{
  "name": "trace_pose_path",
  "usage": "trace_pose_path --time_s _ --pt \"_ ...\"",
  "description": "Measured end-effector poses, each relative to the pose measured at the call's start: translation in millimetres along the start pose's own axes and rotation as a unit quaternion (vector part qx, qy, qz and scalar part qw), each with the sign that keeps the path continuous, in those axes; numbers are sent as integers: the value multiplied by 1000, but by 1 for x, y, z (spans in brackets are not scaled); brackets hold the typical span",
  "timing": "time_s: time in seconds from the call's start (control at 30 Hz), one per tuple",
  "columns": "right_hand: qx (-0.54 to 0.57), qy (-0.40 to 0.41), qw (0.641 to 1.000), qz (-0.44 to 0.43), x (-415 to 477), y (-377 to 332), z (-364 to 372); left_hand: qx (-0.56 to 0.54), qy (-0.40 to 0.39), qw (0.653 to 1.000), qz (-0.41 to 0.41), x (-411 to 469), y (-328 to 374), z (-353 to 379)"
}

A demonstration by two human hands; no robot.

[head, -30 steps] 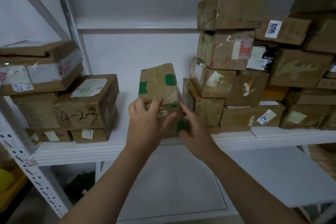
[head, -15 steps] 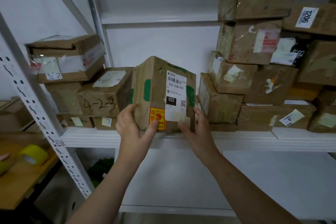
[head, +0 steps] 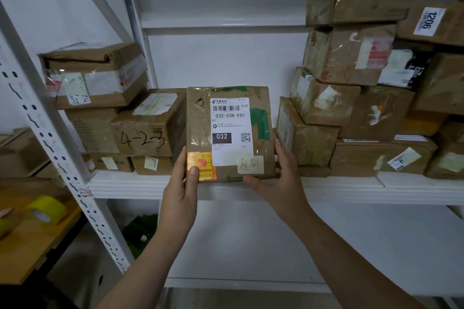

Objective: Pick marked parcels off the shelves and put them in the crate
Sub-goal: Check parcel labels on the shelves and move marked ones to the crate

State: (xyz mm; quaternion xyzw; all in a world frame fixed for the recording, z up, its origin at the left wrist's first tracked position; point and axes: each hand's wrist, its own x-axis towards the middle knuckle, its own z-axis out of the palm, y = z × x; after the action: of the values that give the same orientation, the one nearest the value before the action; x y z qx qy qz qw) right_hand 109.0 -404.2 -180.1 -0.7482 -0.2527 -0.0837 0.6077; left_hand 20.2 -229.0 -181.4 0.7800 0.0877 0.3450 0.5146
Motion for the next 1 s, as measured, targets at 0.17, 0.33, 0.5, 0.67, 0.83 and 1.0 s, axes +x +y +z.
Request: trace_pose_path --time_s 0.17,0.33,0.5,0.67,0.83,1.0 --pt "-11 5 1000 -5 -2 -2 0 7 4 1000 7 -2 -5 3" --pt "-14 4 1000 -7 -9 -2 0 7 12 1000 14 -5 -9 2" --pt "-38 12 999 6 -25 -11 2 -25 -3 999 45 -15 -9 -3" --pt "-56 52 997 17 -49 -24 11 -35 -33 997 63 -20 -9 -16" --pt "-62 95 993 41 -82 -38 27 -63 -65 995 53 -37 -11 -31" --pt "-84 129 987 50 -119 -48 36 -65 -108 991 48 -59 -18 -44"
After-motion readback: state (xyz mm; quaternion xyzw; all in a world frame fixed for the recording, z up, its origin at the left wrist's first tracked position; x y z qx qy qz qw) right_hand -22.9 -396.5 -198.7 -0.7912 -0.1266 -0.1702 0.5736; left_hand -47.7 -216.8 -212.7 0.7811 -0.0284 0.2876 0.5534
